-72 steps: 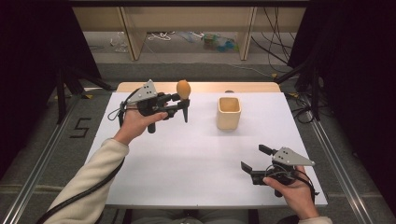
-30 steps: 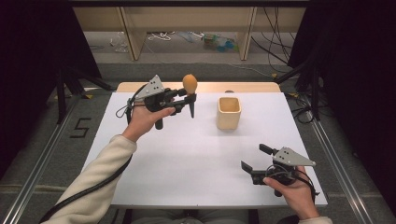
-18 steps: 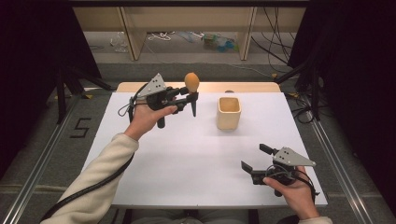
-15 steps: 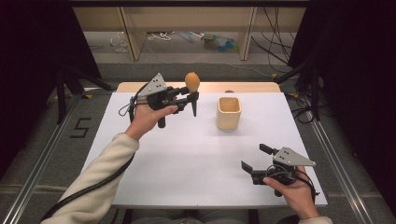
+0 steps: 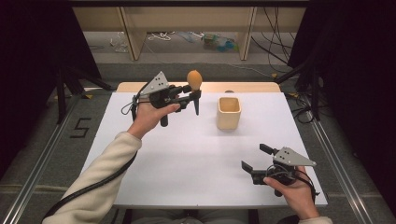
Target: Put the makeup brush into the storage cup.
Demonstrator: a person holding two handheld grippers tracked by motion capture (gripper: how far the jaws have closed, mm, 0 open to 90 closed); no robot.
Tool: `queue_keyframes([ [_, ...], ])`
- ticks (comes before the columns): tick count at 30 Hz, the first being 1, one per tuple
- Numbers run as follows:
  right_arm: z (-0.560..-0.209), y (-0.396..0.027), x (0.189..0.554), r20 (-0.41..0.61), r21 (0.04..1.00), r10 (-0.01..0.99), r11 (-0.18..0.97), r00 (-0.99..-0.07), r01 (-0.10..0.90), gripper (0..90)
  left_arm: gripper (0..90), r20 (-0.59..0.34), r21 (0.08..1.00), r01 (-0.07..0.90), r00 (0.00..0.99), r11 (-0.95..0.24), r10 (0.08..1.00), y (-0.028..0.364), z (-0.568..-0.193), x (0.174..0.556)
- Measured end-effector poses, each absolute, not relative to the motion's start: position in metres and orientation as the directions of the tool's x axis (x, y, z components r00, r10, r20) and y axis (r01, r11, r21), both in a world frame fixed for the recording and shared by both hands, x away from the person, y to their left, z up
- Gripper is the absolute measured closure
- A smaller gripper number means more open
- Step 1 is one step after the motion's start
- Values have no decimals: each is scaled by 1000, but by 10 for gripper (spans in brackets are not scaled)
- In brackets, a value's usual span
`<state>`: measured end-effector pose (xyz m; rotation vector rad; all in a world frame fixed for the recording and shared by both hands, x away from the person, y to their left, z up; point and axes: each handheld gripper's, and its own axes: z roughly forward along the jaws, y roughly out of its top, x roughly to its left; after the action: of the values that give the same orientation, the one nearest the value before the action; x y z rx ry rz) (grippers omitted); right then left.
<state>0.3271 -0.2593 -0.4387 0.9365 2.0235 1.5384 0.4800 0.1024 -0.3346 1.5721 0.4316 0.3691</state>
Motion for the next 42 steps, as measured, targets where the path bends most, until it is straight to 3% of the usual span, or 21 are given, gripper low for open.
queue_keyframes([
  [42, -438, -261, 326, 55, 950, 738, 168, -672, 263, 73, 623, -46, 999, 41, 872, 21, 488, 87, -329, 485],
])
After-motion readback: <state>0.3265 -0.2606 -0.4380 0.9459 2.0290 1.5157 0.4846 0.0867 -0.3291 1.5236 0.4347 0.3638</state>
